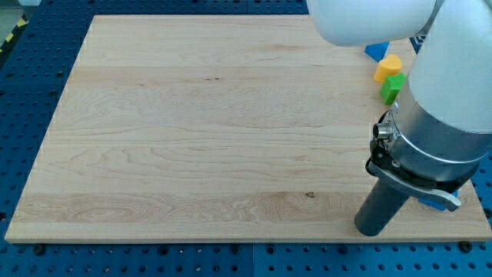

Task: Move the yellow hexagon towards the top left of the board

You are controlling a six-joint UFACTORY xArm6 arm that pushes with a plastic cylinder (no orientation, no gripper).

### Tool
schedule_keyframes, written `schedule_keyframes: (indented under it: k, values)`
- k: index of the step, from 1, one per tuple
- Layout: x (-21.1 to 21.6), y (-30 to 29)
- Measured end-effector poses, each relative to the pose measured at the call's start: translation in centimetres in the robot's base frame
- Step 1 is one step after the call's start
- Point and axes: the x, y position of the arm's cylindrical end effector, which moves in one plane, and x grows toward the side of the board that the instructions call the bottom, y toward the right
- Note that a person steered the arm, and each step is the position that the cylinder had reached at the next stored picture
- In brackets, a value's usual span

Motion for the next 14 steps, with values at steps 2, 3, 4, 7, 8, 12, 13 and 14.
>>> schedule_keyframes:
  k: [2,3,4,7,8,12,13,14]
  values:
    - [0.0,0.6]
    - [0.0,0.6]
    - [0.0,0.6]
    - [0.3,7.6]
    - [0.2,16.0]
    - [-11.6,17.1]
    - [-12.8,14.2]
    - [-13.2,11.3]
